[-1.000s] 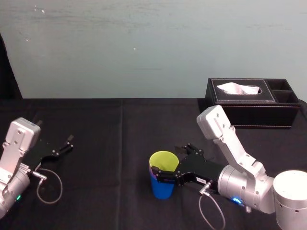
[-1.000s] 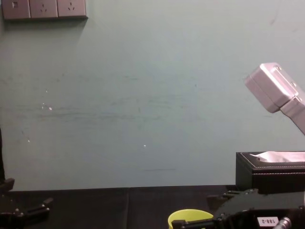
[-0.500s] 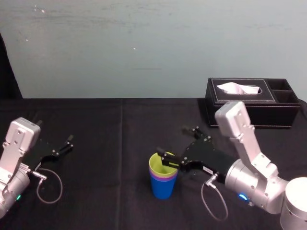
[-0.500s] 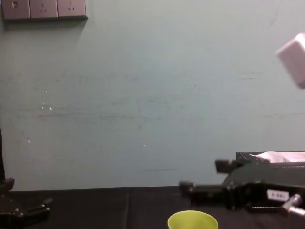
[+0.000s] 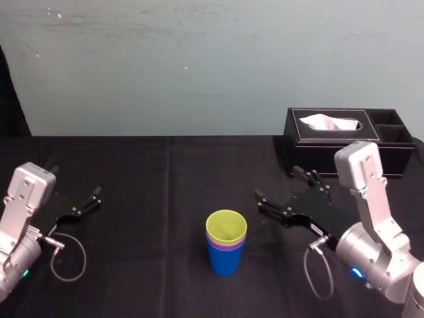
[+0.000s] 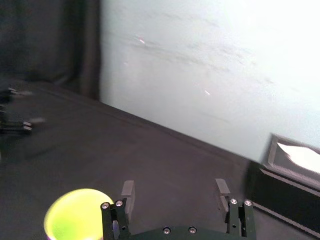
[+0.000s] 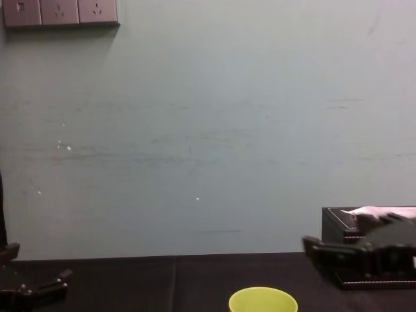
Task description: Stack the three plastic cups sequentially using one hand.
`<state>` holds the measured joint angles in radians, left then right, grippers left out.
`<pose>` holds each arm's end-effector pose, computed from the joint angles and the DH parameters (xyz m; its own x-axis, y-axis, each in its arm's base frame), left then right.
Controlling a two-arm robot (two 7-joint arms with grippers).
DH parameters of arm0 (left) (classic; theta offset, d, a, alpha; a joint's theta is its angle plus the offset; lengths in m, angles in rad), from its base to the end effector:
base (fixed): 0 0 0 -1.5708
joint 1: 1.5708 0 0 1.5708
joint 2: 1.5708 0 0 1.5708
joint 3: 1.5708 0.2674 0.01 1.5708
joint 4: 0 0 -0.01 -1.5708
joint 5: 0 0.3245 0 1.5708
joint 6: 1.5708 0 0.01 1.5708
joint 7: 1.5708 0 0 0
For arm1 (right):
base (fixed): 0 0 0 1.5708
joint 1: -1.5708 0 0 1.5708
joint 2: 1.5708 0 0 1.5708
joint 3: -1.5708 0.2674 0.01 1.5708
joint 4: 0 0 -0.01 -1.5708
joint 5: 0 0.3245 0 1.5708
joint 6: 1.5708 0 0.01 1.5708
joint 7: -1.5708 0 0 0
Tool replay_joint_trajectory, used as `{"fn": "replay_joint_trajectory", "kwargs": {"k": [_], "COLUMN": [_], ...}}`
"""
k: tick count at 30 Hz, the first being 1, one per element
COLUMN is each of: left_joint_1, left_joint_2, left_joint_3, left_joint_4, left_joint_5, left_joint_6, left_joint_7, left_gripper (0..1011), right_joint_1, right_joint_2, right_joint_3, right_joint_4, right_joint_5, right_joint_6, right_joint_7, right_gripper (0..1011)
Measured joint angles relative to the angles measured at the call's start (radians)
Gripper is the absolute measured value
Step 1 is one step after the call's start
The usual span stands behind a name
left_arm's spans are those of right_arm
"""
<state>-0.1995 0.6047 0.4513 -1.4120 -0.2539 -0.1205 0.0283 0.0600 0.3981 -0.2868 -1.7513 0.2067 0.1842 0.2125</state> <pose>0.3692 0.0657 -0.2870 0.2922 0.8803 0.3738 -0.9553 0.2872 0.0703 0.3407 0.0044 -0.2194 0.4955 -0.8510 0.1738 0.8686 0.4842 -0.1054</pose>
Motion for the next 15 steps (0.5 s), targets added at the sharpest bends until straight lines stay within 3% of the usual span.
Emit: {"fn": "replay_joint_trajectory", "kwargs": {"k": [7,15], "left_joint_1": [0.000,0.000], "left_joint_2": [0.000,0.000], "left_joint_3": [0.000,0.000], "left_joint_4": [0.000,0.000], "left_joint_5": [0.000,0.000], "left_joint_6": [0.000,0.000], "left_joint_7": [0.000,0.000], "left_gripper": [1000,1000], "right_joint_1": [-0.008,0.007], "right_joint_2": [-0.027,-0.051], "right_joint_3": [0.044,0.061], "right_joint_4": [0.065,0.153], "right_joint_5": [-0.007,-0.027], "right_joint_6": [0.035,0.029], "right_joint_7": [-0.035,-0.041], "right_gripper": [1004,1004]}}
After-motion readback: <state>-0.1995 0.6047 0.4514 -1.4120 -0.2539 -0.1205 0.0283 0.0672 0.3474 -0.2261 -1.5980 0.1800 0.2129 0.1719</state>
